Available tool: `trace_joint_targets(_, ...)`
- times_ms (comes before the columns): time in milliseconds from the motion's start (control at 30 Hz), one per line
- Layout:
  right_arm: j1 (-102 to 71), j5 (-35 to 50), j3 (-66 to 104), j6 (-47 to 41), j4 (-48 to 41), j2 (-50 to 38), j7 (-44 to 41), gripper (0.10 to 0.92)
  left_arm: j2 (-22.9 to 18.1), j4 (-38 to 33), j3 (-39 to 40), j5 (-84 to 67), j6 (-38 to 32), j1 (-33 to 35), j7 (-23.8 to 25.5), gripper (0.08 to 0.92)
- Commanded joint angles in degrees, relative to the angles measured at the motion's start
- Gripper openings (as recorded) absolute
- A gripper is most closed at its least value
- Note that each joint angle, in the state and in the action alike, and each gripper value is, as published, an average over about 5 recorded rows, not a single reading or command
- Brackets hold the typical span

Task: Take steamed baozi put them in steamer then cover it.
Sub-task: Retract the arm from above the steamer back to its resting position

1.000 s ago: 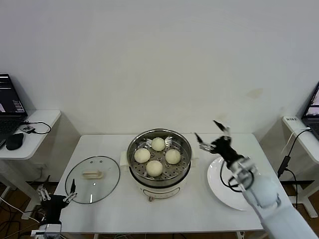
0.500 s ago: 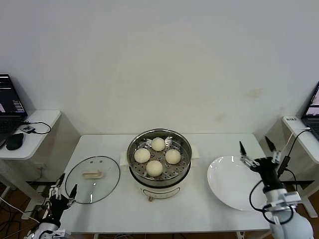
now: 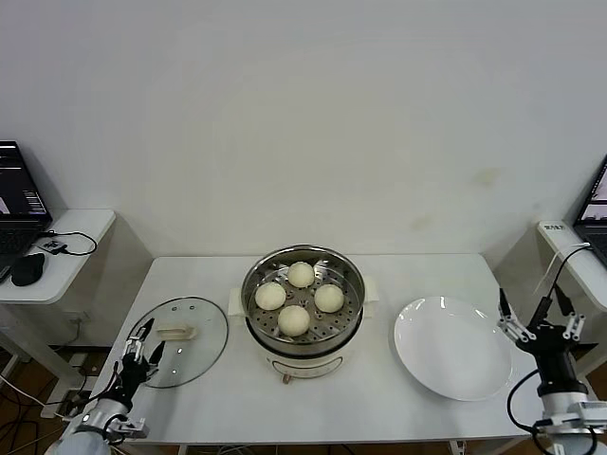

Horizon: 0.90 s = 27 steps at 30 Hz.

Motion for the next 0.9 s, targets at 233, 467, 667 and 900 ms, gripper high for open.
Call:
trace_joint_targets(233,-3.02,0.55,3.93,0.39,0.76,1.18,-0.35,0.823,0.5,10.1,7.33,3.19,-0.24,-11.58,-0.02,0.823)
trace_joint_targets(467,-3.31,0.65,4.15,0.56,0.02,1.19,-0.66,0.823,0.01,13.96,8.29,3.35,-0.23,-14.57,-0.03,0.823)
trace_joint_targets(667,-3.32,0.57,3.86,0.59,-0.24,1.41,-0.94,0.823,0.5,15.36,8.33,3.06,-0.23,-15.92,0.12,0.823)
trace_joint_targets(900,-3.3,0.47,3.44,0.69,-0.8,1.5,-1.21,0.823,0.37,16.23,8.64,2.97,-0.12,-17.46,0.56,0.823)
